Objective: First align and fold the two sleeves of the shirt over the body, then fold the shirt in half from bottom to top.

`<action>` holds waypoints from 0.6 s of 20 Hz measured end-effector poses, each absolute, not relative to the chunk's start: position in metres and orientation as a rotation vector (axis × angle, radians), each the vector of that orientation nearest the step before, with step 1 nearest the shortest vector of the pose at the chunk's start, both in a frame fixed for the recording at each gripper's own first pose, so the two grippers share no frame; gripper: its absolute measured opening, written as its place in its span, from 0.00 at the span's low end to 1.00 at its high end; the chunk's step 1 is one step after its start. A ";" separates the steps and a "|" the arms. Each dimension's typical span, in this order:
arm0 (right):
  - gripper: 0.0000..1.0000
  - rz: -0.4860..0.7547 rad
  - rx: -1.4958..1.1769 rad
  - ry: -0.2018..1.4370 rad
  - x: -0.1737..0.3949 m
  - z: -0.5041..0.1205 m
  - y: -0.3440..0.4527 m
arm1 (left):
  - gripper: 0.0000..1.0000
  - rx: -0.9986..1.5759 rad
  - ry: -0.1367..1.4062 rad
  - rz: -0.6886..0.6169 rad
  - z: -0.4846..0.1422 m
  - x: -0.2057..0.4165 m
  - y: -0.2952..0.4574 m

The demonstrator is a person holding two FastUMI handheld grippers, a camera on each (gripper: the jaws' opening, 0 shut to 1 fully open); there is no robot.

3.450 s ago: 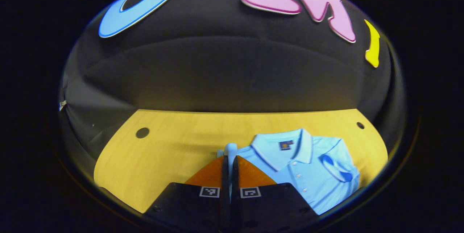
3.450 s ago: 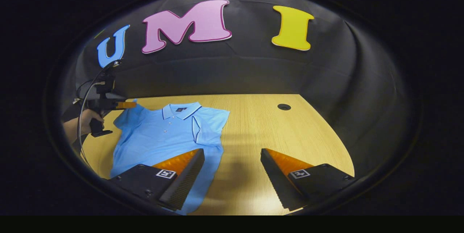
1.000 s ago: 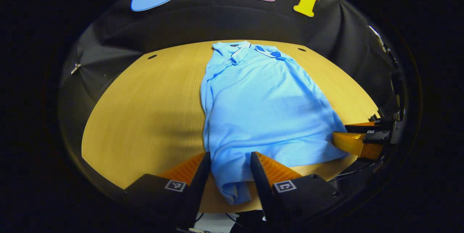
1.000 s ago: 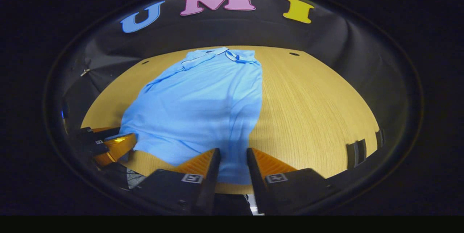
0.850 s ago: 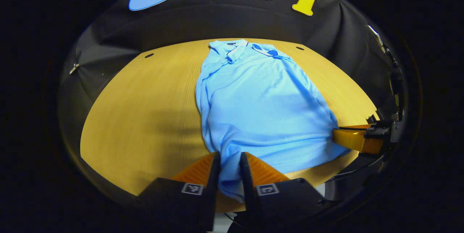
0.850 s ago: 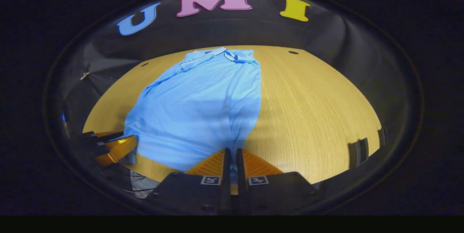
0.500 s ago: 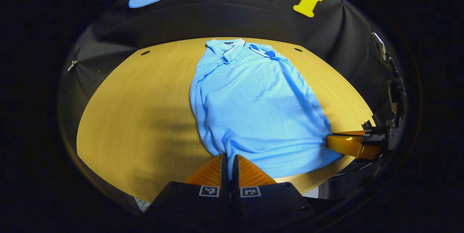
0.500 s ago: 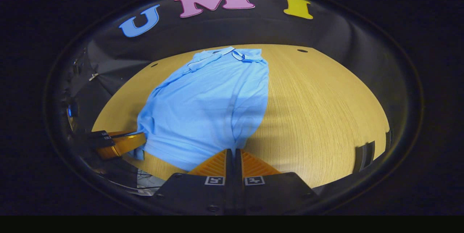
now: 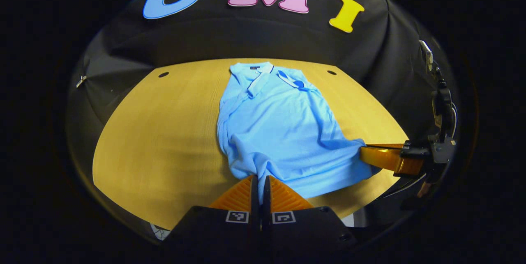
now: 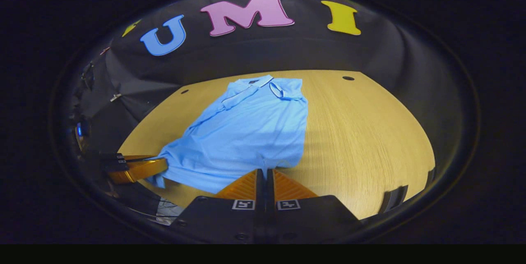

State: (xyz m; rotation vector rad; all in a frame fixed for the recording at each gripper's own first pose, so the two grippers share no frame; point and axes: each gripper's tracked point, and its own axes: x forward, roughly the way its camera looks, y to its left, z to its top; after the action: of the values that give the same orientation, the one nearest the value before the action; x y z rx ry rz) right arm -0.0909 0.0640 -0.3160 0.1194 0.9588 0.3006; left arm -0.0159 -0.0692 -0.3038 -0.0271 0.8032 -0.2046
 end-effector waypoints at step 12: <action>0.02 0.364 0.110 0.769 0.063 -0.270 0.080 | 0.06 -0.083 0.642 -0.170 -0.222 0.109 -0.079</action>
State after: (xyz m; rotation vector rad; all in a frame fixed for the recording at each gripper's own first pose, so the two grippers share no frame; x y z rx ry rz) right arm 0.0632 0.0801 -0.2701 0.1101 0.7688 0.3638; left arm 0.1087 -0.0790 -0.2218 -0.0831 0.6416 -0.1698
